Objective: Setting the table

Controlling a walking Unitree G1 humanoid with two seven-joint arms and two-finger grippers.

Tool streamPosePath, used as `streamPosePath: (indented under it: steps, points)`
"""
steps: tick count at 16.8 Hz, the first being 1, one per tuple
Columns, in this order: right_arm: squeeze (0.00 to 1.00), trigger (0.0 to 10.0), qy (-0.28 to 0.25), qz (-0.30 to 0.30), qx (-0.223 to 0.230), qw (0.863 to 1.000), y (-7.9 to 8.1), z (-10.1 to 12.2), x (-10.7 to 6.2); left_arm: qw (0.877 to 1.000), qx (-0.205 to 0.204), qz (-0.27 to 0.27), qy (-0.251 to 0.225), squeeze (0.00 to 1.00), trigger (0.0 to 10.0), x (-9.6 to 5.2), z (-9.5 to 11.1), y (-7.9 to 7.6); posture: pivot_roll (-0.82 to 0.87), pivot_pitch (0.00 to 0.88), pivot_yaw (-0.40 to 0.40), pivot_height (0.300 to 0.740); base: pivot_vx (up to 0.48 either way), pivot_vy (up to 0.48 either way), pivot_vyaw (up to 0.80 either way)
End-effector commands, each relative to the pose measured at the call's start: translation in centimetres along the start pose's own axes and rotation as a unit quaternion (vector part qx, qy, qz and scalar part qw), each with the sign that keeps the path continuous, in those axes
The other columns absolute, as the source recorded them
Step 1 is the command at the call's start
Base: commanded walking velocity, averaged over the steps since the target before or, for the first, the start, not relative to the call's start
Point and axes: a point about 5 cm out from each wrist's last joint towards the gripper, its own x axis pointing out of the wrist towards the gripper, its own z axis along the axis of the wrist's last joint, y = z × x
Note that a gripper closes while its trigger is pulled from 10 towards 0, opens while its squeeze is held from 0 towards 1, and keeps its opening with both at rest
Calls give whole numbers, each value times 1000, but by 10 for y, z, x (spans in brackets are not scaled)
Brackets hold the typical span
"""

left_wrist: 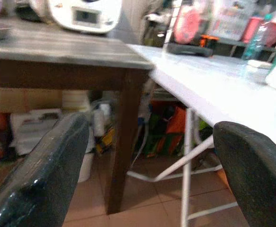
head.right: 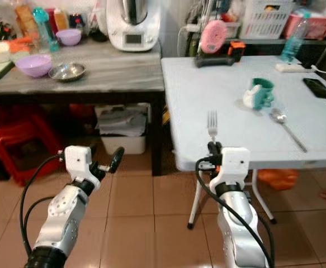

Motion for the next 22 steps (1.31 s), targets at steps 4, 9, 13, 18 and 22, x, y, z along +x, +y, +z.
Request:
streamPosePath:
  steps: [4,9,13,18,22]
  points:
    - [0,10000,-13,10,0,1000,5,6,2,1000,5,8,0,0,10000,1,1,5,-60,0,-5,740,0,382,0]
    - [0,10000,-15,9,-1,1000,4,6,2,1000,5,6,0,0,10000,2,1,3,-61,0,-6,740,0,381,184]
    - [0,10000,-13,10,1,1000,4,5,2,1000,6,6,0,0,10000,2,1,2,-61,0,-8,740,0,380,463]
    - [0,10000,-14,10,3,1000,3,5,1,1000,11,-1,-7,0,10000,1,3,0,-61,0,-11,740,0,228,318]
    - [0,10000,-15,11,3,1000,4,5,3,1000,14,-21,-15,0,10000,0,7,1,-60,0,-12,740,124,0,0]
